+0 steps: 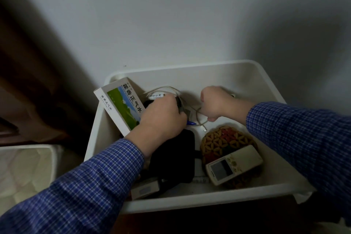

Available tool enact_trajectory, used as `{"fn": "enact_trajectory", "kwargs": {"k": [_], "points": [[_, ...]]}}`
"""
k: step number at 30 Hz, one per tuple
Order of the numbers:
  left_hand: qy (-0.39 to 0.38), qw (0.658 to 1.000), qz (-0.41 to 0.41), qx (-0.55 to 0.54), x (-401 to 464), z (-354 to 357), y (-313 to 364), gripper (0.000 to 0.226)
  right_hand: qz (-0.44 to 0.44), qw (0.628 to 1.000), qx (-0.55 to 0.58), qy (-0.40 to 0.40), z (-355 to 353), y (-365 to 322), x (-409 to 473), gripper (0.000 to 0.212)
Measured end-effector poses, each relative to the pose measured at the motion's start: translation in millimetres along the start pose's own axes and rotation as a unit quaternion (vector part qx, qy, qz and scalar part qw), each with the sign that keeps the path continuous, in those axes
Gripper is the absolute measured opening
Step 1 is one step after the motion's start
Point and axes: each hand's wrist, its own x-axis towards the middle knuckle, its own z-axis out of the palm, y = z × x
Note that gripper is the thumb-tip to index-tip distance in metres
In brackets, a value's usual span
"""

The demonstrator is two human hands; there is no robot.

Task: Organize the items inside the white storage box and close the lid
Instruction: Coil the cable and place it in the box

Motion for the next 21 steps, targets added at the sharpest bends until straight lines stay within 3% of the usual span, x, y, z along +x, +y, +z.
{"fn": "enact_trajectory", "kwargs": {"k": [4,12,15,21], "points": [[0.020,0.998,-0.053,0.002,14.4,3.4,-3.2,0.029,-0.021,0.998,0.013,-0.054,17.5,-2.5,5.8,0.002],[0.038,0.998,-0.030,0.046,18.9,18.1,-9.3,0.027,-0.069,0.996,0.051,-0.017,36.4,-7.6,10.8,0.006],[0.029,0.998,-0.027,0.046,19.4,20.6,-7.5,0.023,-0.064,0.992,0.106,-0.001,35.3,-7.1,11.1,0.015],[0.053,0.997,-0.032,0.035,15.1,18.0,-2.8,0.023,-0.030,0.960,0.266,-0.080,32.1,-12.7,8.7,0.048]]}}
